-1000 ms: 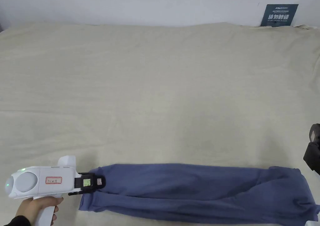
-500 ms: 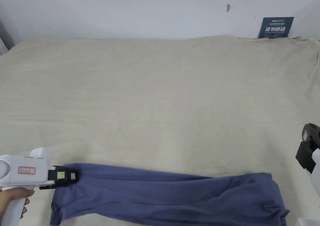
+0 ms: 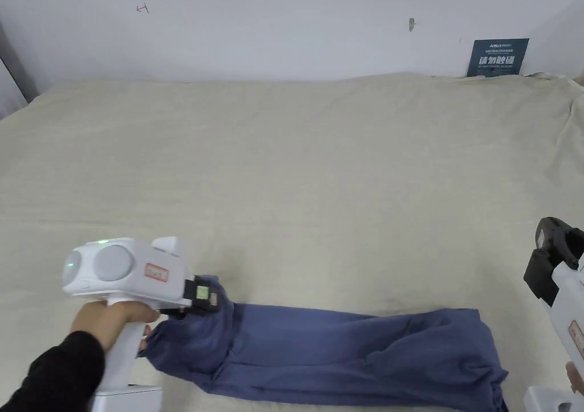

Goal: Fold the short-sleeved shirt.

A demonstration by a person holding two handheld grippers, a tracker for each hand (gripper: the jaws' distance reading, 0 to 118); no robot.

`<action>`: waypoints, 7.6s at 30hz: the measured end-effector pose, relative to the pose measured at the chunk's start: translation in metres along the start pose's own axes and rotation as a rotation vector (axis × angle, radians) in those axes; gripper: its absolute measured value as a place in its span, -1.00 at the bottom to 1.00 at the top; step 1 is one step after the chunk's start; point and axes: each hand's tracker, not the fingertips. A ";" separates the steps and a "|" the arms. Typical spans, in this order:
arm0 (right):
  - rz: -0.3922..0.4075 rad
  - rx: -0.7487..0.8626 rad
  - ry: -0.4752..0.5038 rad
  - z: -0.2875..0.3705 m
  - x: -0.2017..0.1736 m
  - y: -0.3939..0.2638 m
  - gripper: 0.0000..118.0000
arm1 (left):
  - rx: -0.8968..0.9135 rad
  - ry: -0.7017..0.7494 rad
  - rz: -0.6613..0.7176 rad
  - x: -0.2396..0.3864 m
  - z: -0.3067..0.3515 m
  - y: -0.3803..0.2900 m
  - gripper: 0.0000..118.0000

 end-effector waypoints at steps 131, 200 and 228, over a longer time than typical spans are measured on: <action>0.039 -0.108 -0.062 0.005 0.008 -0.012 -1.00 | -0.069 -0.431 0.187 -0.089 -0.132 -0.046 -0.46; -0.045 -0.053 -0.057 0.035 0.050 -0.011 -1.00 | -0.113 -0.015 -0.272 0.205 -0.132 -0.047 0.32; -0.034 -0.071 -0.063 0.041 0.052 -0.013 -1.00 | 0.301 0.012 -0.281 0.155 -0.152 -0.127 -1.00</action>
